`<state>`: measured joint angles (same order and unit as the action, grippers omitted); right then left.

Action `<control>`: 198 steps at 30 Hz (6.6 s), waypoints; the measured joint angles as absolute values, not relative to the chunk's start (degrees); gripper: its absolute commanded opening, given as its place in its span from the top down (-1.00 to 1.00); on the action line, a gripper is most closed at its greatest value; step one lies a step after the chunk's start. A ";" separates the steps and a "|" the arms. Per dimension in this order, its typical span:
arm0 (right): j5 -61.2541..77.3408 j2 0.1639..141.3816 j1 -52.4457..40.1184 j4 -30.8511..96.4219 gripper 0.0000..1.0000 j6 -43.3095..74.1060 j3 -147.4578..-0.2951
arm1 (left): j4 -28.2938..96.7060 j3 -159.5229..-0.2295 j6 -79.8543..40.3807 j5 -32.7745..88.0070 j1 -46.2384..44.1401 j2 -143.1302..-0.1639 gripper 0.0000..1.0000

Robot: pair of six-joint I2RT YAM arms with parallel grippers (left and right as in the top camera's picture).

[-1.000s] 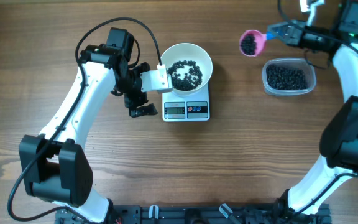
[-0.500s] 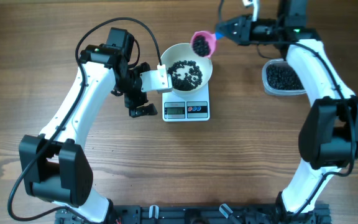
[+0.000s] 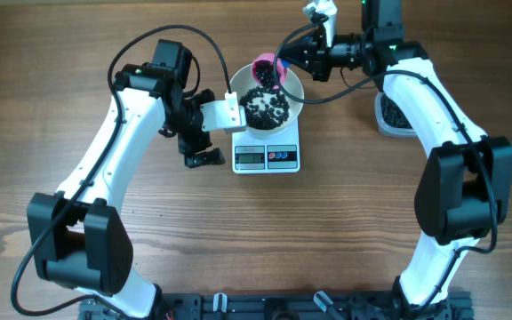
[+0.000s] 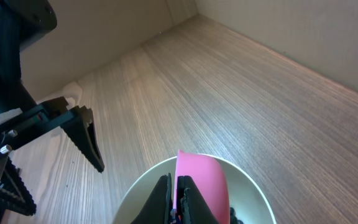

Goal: Scoop item into bowl and weigh 150g on scale
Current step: 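Lift the filled scoop with the right gripper over the white bowl, then tip the scoop with the right gripper to pour beans into the bowl, then carry the empty scoop with the right gripper back to the bean tub, then dig the pink scoop into the beans with the right gripper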

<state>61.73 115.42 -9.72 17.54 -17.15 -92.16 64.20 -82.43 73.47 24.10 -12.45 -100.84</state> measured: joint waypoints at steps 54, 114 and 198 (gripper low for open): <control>57.91 107.13 -9.72 20.08 0.91 -36.58 -92.18 | 64.20 -82.43 73.47 24.10 -12.45 -100.84 -1.00; 3.73 109.82 12.84 58.02 0.91 -4.58 -94.21 | 64.20 -82.43 73.47 24.10 -12.45 -100.84 -1.00; 33.15 113.38 19.81 34.70 0.91 8.40 -84.60 | 64.23 -82.43 73.47 24.10 -12.45 -100.84 -1.00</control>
<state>33.15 113.38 19.81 34.70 8.40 -84.60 64.23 -82.43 73.47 24.10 -12.45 -100.84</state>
